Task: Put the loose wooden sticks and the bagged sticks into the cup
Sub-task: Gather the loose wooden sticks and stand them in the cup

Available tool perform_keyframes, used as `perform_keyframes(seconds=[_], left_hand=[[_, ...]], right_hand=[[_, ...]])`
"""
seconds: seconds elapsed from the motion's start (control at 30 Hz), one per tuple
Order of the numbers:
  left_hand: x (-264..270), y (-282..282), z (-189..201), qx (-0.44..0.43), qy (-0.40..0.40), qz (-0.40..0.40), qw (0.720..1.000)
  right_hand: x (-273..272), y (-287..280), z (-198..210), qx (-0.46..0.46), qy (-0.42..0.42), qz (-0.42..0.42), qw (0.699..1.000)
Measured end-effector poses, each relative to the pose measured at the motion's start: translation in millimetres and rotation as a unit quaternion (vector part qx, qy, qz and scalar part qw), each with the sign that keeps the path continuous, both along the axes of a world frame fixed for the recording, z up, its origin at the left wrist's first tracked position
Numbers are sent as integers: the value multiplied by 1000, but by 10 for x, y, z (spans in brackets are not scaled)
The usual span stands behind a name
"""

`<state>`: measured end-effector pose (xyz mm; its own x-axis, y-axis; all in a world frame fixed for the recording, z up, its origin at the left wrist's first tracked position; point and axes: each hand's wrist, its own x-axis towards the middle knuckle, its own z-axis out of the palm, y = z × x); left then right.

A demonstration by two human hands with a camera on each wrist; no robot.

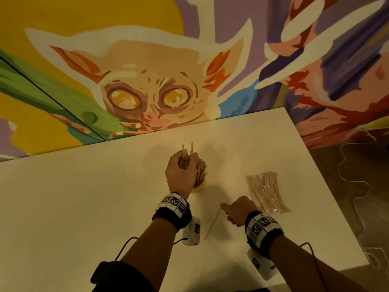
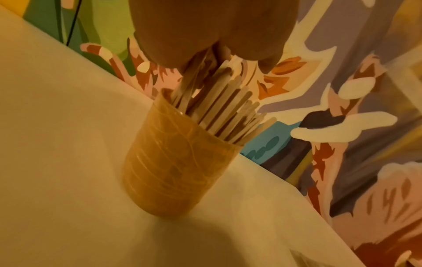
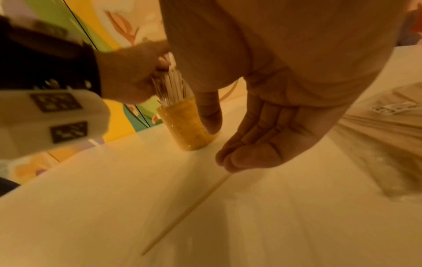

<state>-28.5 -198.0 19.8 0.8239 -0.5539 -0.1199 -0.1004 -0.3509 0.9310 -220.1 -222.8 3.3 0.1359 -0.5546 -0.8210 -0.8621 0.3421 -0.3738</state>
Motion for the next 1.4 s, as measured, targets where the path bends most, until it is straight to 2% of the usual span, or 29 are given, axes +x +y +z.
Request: perform_keyframes(seconds=[0.13,0.27,0.57,0.83,0.93,1.0,1.07,1.17,1.27,1.4], left_hand=[[15,51,63,12,-78,-21,997],[76,107,89,3,-105,-27,994],[216,257,115,-52,-83,-20,995],[365,474,141,-98,-101,-10,990],[448,588,122,-83,-118,-25,989],[506,614,134,-69,-126,-64,988],[576,579,179,-54,-142,-136,979],[702,407,249,7,-169,-268,949],[801,153,279,89,-161,-371,910],[825,-63,260,142,-120,-448,875]], right_hand=[[83,36,-202,-17,45,22,999],[123,73,-439,-31,75,31,996],[208,77,-783,-27,91,-8,995],[208,115,-601,-41,66,-7,997],[227,39,-209,-82,5,-50,995],[269,-37,150,-134,-82,-83,984],[321,-104,502,-186,-174,-116,960],[441,-190,800,-242,-292,-138,915],[622,-254,825,-276,-338,-93,895],[843,-262,620,-291,-299,17,909]])
